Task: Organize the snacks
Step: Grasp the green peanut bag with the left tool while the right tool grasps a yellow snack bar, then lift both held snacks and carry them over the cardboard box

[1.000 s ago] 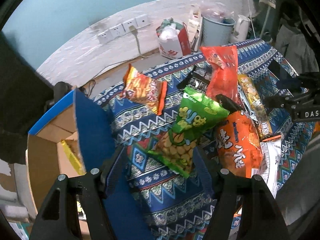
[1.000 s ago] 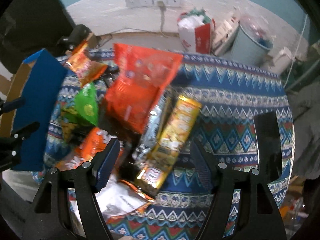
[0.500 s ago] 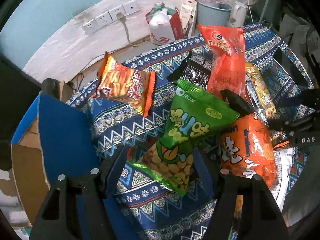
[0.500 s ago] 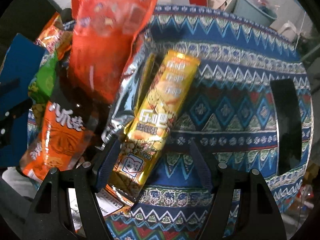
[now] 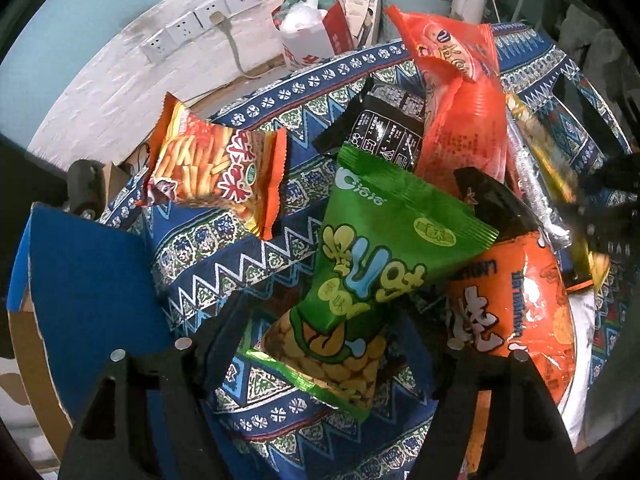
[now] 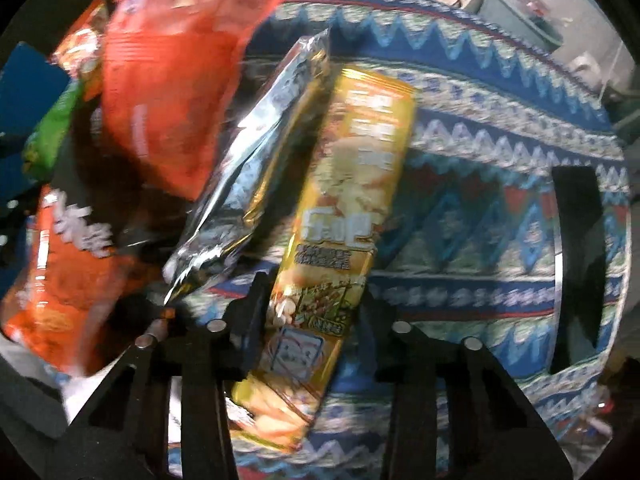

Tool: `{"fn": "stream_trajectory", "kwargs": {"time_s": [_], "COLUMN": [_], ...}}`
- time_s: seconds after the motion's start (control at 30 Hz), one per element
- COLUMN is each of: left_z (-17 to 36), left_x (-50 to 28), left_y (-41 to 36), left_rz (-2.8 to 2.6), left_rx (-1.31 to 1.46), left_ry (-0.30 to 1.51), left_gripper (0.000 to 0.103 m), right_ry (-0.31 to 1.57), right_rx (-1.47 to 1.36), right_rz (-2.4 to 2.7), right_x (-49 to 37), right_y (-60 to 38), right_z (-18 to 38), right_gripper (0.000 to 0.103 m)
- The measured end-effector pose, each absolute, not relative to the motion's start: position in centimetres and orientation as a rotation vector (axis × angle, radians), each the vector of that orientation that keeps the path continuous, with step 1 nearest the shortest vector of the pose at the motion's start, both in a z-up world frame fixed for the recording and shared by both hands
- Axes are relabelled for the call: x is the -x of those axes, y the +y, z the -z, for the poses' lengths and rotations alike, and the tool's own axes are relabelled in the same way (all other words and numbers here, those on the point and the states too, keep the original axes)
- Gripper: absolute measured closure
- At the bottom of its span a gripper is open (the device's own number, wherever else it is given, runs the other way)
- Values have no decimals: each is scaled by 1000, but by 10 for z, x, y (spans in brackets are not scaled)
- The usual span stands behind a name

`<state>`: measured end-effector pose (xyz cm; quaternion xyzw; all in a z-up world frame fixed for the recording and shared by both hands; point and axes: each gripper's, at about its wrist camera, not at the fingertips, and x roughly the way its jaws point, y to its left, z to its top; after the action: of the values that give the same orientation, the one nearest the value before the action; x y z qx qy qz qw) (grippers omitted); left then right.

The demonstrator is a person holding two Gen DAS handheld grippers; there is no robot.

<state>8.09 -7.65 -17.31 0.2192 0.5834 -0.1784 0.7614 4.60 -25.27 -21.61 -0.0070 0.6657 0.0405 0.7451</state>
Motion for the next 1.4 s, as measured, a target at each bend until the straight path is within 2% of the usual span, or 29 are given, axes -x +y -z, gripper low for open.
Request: {"fn": "stream_trajectory", "kwargs": {"time_s": [0.23,0.43,0.63,0.67,0.7,0.73,0.77,0.97,1.4], "left_z": [183,194,199,199,199,199,198,189,138], "left_x": [-86,-88,-95,-95,-95,-95,-97,-94,-70], "left_y": [-81,-88,-88,-88,-88,-89,-89,-83,-66], "left_rz": [402,406,423,429,438,441,435,432,369], "left_rx": [-481,-489,-446,-436,-427,-423,-429,-422,-403], "left_ry": [1293,1315,1326,1327,1327,1323,1312,1290,1194], "left_gripper": [28,28,28,29,35,45,53,66,67], "right_ry": [1439,1414,1371,1366,1362,1358,1352,1347,1275], "right_rx": [36,-130,-89,-77,-55,-27,1,0,-4], "right_rz": [10,24,37,39,42,46,49,39,26], "right_x": [-54,-55,-57,-65,-65,-65,-65,-60,-39], "right_y": [-292,-318,-309,-310,-307,-299,-296,-298,-299], "right_z": [218,215,215,213,214,214,214,211,161], "right_gripper": [72,62,62,62,67,71,71,74,74]}}
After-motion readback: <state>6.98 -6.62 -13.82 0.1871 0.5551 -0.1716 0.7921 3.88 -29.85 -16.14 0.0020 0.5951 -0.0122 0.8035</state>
